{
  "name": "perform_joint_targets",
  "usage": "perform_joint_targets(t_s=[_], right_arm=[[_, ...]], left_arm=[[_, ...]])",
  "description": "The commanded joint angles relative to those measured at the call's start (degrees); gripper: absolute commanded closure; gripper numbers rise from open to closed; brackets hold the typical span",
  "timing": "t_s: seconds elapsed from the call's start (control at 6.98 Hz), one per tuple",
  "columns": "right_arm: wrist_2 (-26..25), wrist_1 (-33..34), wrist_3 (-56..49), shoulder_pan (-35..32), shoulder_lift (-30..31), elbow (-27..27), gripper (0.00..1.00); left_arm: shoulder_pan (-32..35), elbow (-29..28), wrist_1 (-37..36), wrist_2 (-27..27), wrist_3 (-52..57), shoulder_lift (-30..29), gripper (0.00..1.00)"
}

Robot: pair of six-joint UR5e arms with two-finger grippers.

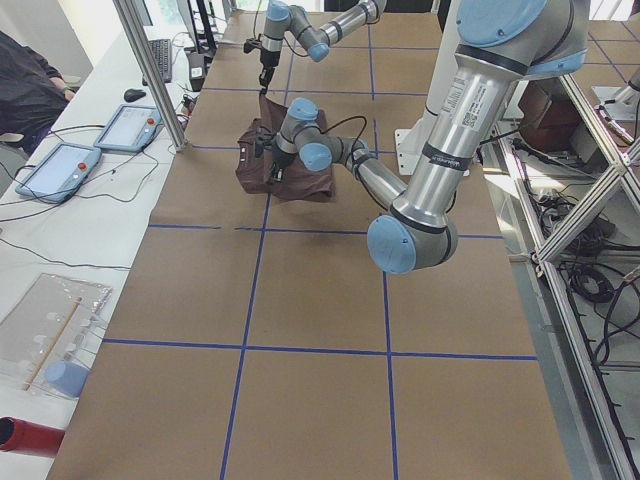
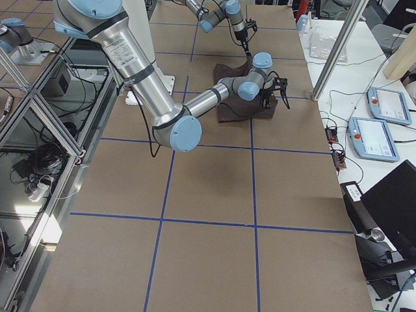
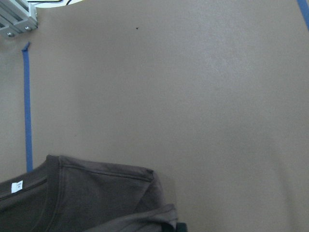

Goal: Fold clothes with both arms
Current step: 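Lay the hem down near the collar and open both grippers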

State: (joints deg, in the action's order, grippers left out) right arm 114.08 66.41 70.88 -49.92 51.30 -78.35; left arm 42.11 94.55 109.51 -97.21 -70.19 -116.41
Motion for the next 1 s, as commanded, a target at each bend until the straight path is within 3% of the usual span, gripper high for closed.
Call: perform_joint_targets(t_s=[0.0, 0.29, 0.86], right_arm=[[0.0, -0.4, -0.04, -0.17, -2.77, 3.02, 1.0], [0.0, -2.93, -0.13, 0.0, -3.48, 6.0, 1.0], [0.08, -3.73, -0.04, 0.18, -3.31, 6.55, 1.0]], left_arm=[[1.4, -4.97, 1.06, 0.0, 0.06, -4.16, 1.0], [1.75, -8.85, 1.15, 0.0, -0.12, -6.81, 1.0], [2.02, -9.39, 1.23, 0.26, 1.02, -7.16, 1.0]])
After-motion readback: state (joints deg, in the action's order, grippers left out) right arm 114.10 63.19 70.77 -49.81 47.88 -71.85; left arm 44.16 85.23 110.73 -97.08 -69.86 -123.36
